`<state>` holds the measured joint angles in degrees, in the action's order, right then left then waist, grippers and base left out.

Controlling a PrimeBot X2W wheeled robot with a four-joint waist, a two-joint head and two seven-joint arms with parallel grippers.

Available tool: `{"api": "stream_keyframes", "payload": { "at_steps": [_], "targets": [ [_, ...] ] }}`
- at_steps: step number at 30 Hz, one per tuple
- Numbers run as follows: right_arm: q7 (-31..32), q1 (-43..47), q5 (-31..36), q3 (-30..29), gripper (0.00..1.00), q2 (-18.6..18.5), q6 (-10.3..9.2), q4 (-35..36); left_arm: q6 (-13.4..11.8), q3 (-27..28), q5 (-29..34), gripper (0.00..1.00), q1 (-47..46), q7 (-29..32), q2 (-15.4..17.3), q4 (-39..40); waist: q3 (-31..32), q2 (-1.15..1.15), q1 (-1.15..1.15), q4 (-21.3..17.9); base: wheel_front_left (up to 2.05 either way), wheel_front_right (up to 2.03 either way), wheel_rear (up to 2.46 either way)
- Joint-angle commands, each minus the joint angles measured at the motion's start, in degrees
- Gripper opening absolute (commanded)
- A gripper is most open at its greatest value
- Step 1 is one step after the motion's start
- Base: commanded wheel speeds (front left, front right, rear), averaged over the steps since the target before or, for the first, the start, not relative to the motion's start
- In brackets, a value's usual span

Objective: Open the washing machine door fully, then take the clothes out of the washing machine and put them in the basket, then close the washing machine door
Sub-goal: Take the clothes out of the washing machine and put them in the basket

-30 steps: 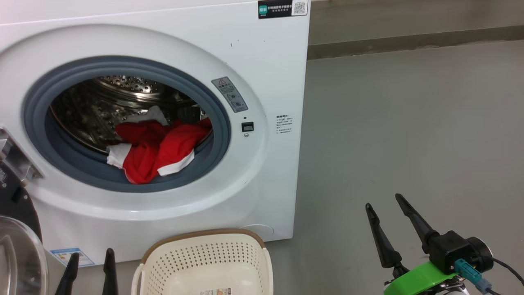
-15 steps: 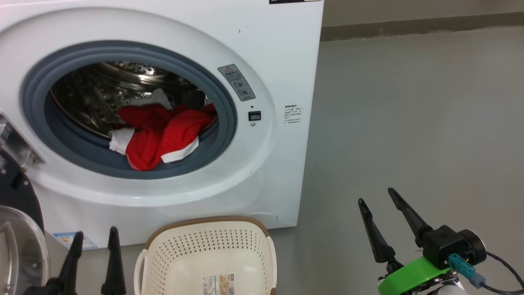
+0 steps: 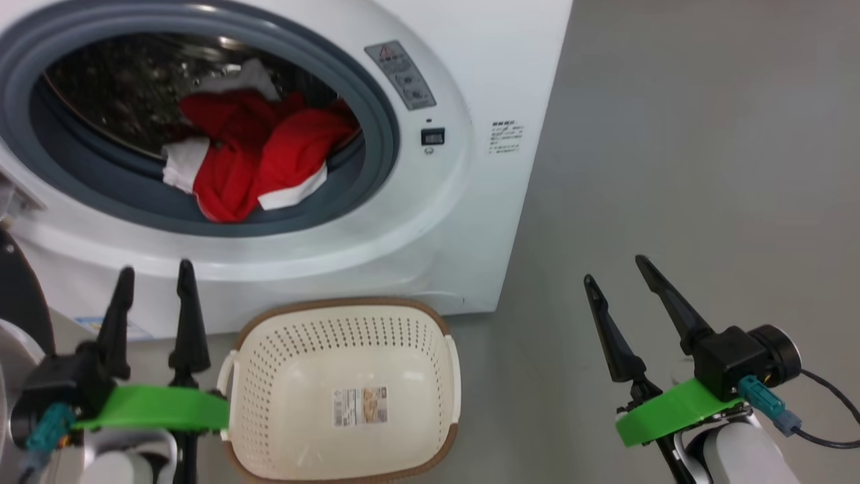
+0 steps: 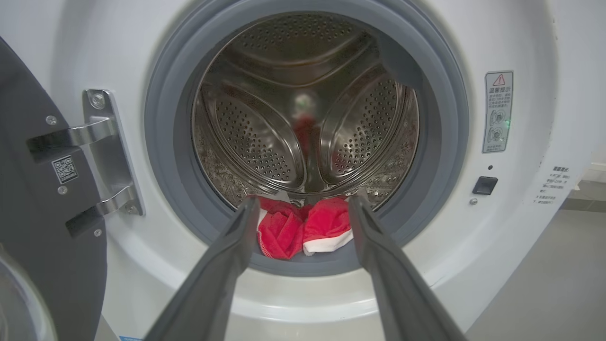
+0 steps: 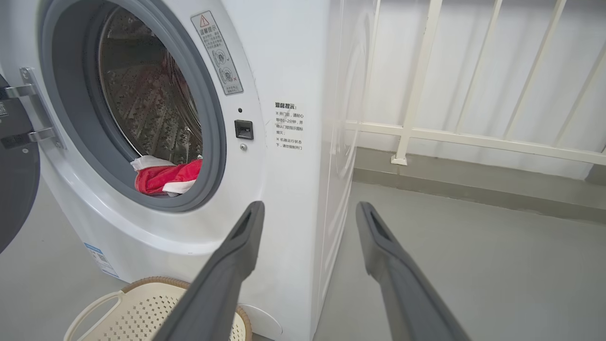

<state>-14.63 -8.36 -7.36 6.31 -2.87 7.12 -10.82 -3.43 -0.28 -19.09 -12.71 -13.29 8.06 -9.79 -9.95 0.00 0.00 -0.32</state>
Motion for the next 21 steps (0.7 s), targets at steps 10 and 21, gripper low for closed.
{"api": "stream_keyframes", "payload": {
  "at_steps": [10, 21],
  "targets": [
    [-0.4, -4.9, 0.9, 1.6, 1.0, 0.0, 0.36, 2.6, 2.1, 2.2, 1.2, 1.0, -13.1, -1.6, 1.7, -7.9, -9.1, 0.0, 0.0, 0.6, 0.0, 0.0, 0.0],
    [-0.4, -7.3, -0.4, 1.0, 1.0, 0.0, 0.36, 3.5, 4.6, 4.5, 2.5, 1.0, -26.7, -1.7, 2.3, -16.0, -15.3, 0.0, 0.0, -0.9, 0.0, 0.0, 0.0]
  ]
}}
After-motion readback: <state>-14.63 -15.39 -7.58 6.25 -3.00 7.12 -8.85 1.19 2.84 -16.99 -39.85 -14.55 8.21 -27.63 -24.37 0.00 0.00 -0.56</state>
